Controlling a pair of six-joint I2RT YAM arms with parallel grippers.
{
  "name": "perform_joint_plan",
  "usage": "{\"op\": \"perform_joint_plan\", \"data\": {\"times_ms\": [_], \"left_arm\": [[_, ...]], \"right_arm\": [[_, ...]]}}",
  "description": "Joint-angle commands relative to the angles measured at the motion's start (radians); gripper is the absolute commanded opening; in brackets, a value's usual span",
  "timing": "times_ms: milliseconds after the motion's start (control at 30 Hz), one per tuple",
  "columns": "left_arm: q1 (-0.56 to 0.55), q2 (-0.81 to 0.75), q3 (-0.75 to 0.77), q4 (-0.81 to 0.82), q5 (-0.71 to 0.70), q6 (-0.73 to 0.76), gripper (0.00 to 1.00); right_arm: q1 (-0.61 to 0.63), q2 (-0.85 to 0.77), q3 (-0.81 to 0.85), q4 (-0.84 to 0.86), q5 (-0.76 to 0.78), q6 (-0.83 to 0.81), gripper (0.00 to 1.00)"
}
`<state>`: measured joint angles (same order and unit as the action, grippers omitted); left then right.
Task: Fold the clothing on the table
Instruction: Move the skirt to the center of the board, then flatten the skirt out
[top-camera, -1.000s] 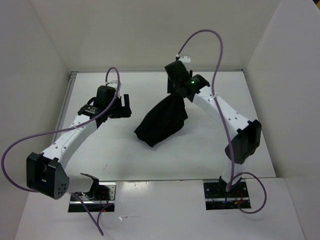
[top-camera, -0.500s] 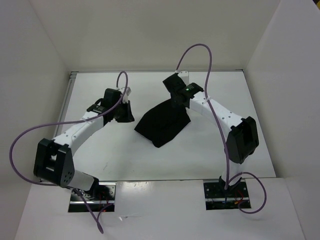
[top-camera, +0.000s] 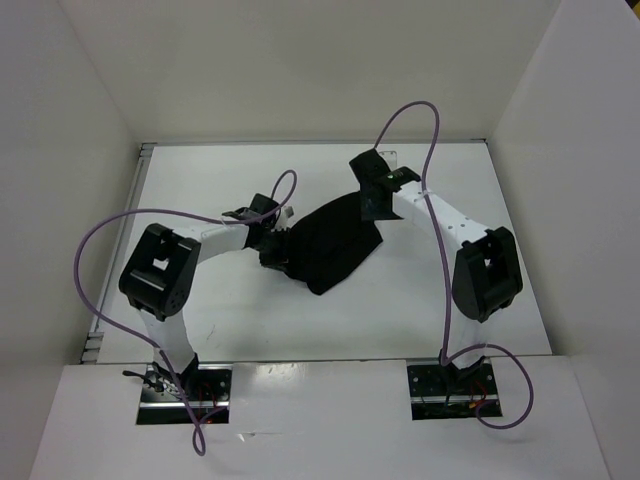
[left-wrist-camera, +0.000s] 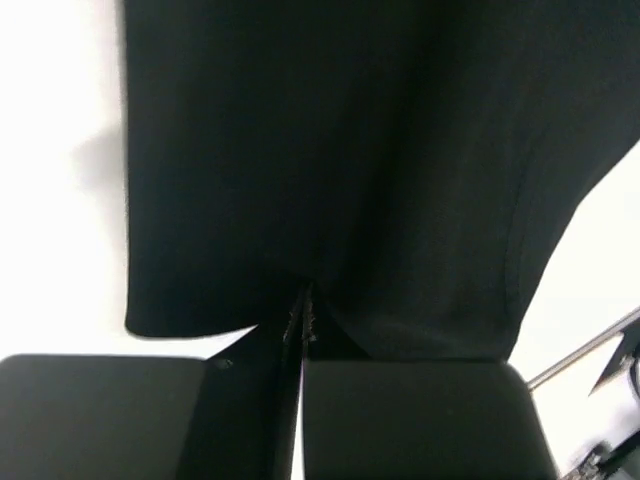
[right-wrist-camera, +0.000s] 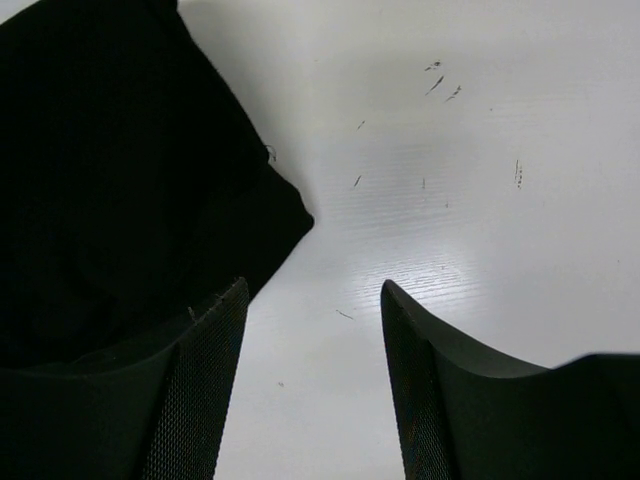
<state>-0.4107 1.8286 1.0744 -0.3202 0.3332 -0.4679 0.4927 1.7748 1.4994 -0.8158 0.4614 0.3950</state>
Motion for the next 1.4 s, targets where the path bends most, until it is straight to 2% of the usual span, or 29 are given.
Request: {"op": "perform_joint_plan", "data": {"times_ms": [0, 67, 200, 367, 667, 1033, 1367], "left_arm": [[-0.002, 0.053, 0.06, 0.009, -0.12, -0.083, 0.0], [0.01, 0.073, 0.084, -0.048, -0.253, -0.121, 0.0], [0.087, 0.051, 0.102, -0.057, -0.35, -0.153, 0.0], [0.141, 0.081, 0.215, -0.071, -0.362, -0.143, 0.0], [0.162, 0.095, 0.262, -0.08, -0.344, -0.123, 0.0], [0.18, 0.046, 0.252, -0.089, -0.326, -0.104, 0.02], [0.181, 0.046, 0.243, -0.089, -0.307, -0.086, 0.03]], "right_arm": [[0.009, -0.054, -0.01, 0.04, -0.007, -0.008, 0.61], [0.009, -0.054, -0.031, 0.04, -0.026, -0.019, 0.61], [0.009, -0.063, -0.08, 0.049, -0.072, -0.019, 0.62], [0.009, -0.097, -0.165, 0.128, -0.17, -0.059, 0.62], [0.0, -0.074, -0.228, 0.314, -0.323, -0.136, 0.42], [-0.009, 0.075, -0.237, 0.391, -0.323, -0.154, 0.36], [-0.019, 0.065, -0.255, 0.4, -0.259, -0.145, 0.36]]}}
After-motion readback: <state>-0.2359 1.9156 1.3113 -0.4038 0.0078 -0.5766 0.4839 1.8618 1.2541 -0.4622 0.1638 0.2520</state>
